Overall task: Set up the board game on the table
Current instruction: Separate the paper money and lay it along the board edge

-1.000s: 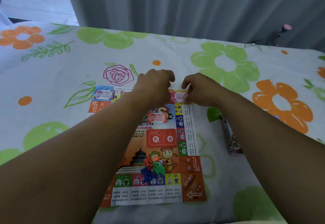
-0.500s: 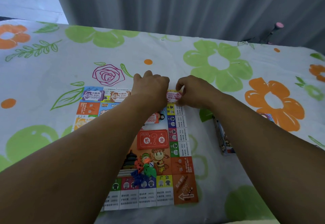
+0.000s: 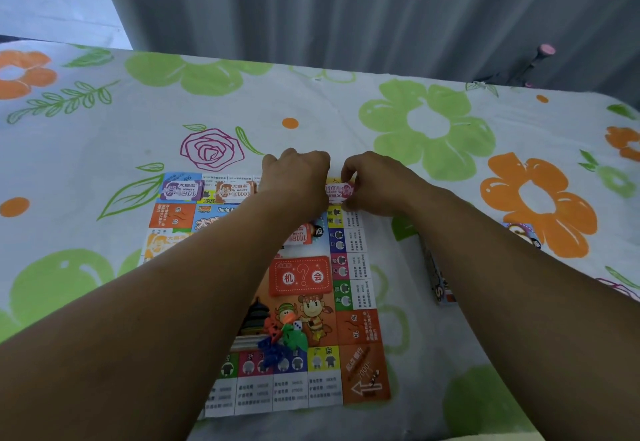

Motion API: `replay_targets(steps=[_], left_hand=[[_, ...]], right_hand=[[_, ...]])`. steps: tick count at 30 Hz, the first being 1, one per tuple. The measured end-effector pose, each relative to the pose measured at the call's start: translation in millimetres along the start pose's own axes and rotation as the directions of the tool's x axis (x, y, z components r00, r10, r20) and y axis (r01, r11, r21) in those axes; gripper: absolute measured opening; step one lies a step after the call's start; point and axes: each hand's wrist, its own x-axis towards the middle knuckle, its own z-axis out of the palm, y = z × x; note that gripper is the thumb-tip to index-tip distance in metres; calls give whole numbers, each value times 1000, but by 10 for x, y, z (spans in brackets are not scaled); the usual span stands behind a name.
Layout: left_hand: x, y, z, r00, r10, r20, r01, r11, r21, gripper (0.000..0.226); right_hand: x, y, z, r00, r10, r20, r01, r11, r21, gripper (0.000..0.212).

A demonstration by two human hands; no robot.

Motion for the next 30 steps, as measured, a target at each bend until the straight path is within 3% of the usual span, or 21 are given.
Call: replay_targets(steps=[14, 30], left_hand=[[23, 48, 16, 995, 99, -15, -97, 992, 85, 38], [9, 65, 13, 995, 100, 2, -100, 995, -7, 41]], right_hand=[[-57, -32, -21, 999, -42, 2, 42, 996, -85, 28], [-67, -13, 5, 1000, -17, 5, 17, 997, -76, 30]])
